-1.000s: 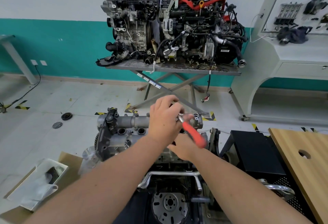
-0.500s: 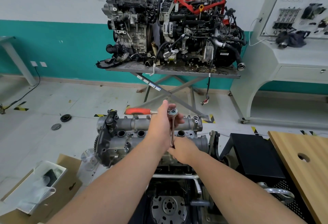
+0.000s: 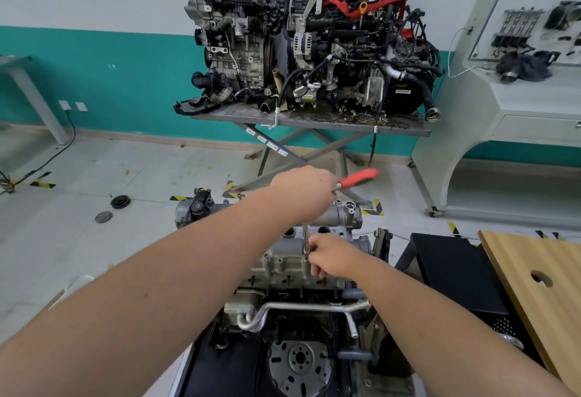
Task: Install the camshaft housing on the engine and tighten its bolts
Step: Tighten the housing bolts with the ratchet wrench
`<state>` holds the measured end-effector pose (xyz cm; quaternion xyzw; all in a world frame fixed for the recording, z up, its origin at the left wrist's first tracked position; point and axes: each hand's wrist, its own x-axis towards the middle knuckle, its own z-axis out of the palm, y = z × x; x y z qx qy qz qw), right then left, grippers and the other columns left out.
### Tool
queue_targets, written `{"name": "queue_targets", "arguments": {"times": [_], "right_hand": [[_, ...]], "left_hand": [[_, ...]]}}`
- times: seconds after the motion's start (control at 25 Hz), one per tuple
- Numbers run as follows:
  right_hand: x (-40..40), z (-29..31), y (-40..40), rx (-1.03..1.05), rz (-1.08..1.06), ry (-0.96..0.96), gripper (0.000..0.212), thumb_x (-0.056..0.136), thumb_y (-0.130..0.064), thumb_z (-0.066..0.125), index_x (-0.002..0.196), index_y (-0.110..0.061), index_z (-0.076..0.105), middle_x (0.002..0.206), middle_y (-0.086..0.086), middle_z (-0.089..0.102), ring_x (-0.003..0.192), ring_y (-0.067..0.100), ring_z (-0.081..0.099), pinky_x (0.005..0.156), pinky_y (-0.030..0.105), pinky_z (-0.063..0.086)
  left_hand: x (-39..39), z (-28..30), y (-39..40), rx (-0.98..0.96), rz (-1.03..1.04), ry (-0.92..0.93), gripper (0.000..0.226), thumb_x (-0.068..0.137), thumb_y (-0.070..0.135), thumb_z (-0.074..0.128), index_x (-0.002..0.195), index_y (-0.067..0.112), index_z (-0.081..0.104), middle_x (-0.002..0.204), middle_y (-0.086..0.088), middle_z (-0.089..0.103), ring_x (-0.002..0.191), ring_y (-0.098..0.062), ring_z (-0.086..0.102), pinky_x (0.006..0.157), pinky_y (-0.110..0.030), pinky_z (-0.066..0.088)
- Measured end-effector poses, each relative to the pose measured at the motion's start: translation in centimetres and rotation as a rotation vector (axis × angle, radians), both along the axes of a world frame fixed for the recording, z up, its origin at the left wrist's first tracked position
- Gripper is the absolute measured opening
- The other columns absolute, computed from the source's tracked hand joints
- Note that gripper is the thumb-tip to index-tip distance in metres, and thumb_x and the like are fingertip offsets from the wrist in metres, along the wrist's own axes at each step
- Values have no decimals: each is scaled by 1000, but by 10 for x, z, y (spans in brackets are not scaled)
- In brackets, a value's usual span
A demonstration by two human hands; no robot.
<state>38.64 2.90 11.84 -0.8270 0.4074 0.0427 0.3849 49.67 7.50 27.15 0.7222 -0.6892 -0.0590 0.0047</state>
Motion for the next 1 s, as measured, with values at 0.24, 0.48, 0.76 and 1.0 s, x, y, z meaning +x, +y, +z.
{"name": "queue_targets", "arguments": {"times": [0.24,0.48,0.76,1.0], "right_hand": [[-2,-1,0,34,-25,-69,20,91,-4,46,89,-17,62,68,-1,73,57,10,65,61,24,54],[-5,1,0,58,29,-132,20,89,-3,53,77,-14,63,66,0,70,57,11,61,64,30,54],[-4,-3,-1,87,-29,-129,13,89,-3,54,91,-7,66,70,1,72,57,14,64,69,33,57],[-3,-3,-1,96,-64,-95,17,88,-5,55,85,-19,65,76,3,76,58,10,65,62,25,54]], "left_hand": [[6,-60,23,-906,-206,-107,33,79,42,77,66,14,65,87,-2,62,85,-27,58,71,-35,37],[-12,-81,31,-731,23,972,31,103,38,43,113,22,68,130,15,59,120,-4,56,99,-26,43],[-13,-68,24,-428,469,1931,31,104,39,43,106,17,64,89,-5,75,75,-18,71,70,-31,47],[22,-38,11,-85,630,1586,20,101,27,49,95,9,56,58,-1,65,58,-20,70,66,-32,54]]}}
